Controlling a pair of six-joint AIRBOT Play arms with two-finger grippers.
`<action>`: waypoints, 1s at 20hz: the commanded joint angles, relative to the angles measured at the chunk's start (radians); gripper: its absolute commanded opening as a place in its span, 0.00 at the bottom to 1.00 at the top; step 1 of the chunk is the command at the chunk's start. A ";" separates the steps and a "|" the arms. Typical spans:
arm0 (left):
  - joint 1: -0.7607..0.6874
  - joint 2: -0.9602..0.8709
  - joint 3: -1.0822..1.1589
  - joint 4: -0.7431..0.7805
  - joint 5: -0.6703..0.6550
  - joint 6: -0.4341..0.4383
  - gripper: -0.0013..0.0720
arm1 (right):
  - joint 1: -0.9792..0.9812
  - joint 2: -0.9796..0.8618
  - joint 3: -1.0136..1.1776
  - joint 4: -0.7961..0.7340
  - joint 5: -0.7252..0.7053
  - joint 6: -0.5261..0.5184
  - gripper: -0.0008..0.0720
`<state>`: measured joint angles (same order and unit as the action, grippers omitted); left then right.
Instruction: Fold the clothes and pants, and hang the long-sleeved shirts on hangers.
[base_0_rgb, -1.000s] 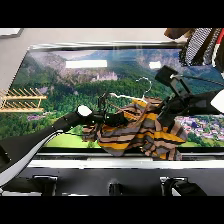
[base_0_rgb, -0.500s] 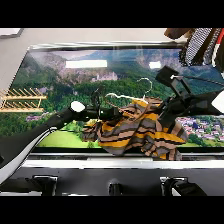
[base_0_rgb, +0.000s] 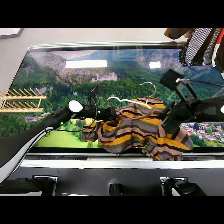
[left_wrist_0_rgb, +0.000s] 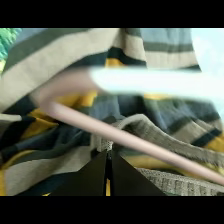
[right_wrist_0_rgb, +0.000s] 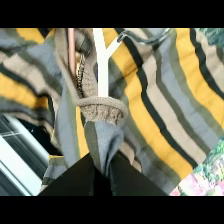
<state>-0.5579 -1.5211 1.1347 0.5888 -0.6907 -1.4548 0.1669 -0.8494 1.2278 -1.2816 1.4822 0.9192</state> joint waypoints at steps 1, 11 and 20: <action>0.003 0.005 0.002 0.018 0.036 -0.023 0.05 | 0.001 0.023 0.001 -0.015 0.043 0.039 0.06; 0.033 0.013 0.002 0.045 0.036 -0.023 0.05 | 0.001 0.023 0.001 -0.119 0.094 0.110 0.05; 0.037 0.018 0.002 0.054 0.059 -0.008 0.05 | 0.001 0.023 0.001 -0.050 0.170 0.106 0.05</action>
<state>-0.5217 -1.5032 1.1362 0.6380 -0.6441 -1.4689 0.1669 -0.8276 1.2278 -1.3499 1.6291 1.0245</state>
